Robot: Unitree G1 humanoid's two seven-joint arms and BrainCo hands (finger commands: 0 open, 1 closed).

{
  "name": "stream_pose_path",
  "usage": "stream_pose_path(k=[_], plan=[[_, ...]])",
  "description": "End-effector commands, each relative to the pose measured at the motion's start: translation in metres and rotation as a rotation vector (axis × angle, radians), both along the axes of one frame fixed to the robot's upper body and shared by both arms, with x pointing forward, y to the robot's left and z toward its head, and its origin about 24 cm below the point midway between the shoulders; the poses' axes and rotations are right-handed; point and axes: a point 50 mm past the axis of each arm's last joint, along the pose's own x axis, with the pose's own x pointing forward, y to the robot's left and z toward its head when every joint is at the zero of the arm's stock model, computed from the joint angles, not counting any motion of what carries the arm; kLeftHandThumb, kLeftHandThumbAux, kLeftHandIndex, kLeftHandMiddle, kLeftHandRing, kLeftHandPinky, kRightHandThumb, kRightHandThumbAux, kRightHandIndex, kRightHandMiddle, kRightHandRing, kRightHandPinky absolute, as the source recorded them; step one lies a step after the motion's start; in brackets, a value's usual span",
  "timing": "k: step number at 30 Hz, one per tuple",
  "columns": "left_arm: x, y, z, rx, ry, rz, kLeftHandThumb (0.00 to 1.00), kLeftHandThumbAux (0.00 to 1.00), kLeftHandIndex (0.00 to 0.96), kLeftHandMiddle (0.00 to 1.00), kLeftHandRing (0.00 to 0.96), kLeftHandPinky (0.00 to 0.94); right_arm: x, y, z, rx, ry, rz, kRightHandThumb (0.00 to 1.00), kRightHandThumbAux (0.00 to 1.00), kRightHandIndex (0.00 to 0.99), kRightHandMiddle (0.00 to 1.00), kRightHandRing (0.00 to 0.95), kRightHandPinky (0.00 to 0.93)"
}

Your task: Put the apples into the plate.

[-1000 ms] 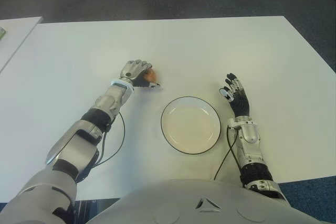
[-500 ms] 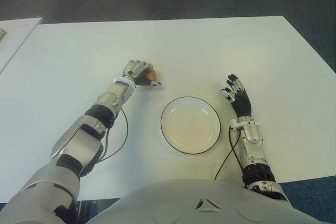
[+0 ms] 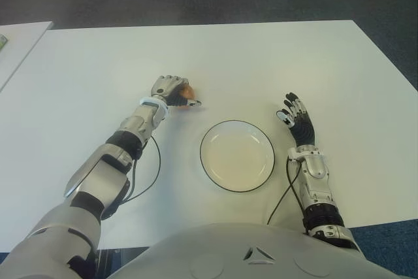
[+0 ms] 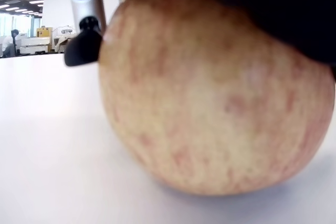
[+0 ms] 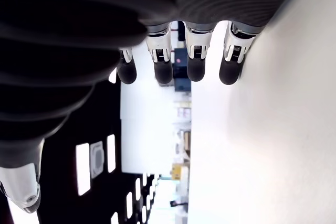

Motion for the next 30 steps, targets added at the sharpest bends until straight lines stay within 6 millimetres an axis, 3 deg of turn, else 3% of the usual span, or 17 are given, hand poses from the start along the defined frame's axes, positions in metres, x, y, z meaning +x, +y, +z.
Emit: stream_pose_path(k=[1,17,23,26,30], plan=[[-0.018,0.000,-0.027,0.006,0.121,0.005,0.753,0.697,0.443,0.860,0.848,0.821,-0.022,-0.004,-0.031,0.029,0.171,-0.030,0.120,0.585,0.000,0.000,0.000,0.000],[-0.016,0.003,-0.020,-0.060,0.067,-0.013,0.753,0.697,0.443,0.871,0.851,0.813,-0.017,-0.006,-0.033,0.056,0.177,-0.031,0.102,0.600,0.000,0.000,0.000,0.000],[-0.005,0.001,0.015,-0.081,-0.051,-0.059,0.753,0.696,0.443,0.866,0.847,0.812,-0.017,-0.005,-0.033,0.061,0.170,-0.036,0.104,0.598,0.000,0.000,0.000,0.000],[-0.005,-0.004,0.047,-0.107,-0.162,-0.095,0.752,0.696,0.443,0.862,0.846,0.809,-0.017,-0.003,-0.032,0.060,0.162,-0.036,0.108,0.588,0.000,0.000,0.000,0.000],[-0.006,-0.004,0.072,-0.136,-0.231,-0.098,0.752,0.696,0.443,0.858,0.846,0.802,-0.017,-0.002,-0.032,0.054,0.155,-0.038,0.111,0.577,0.000,0.000,0.000,0.000]])
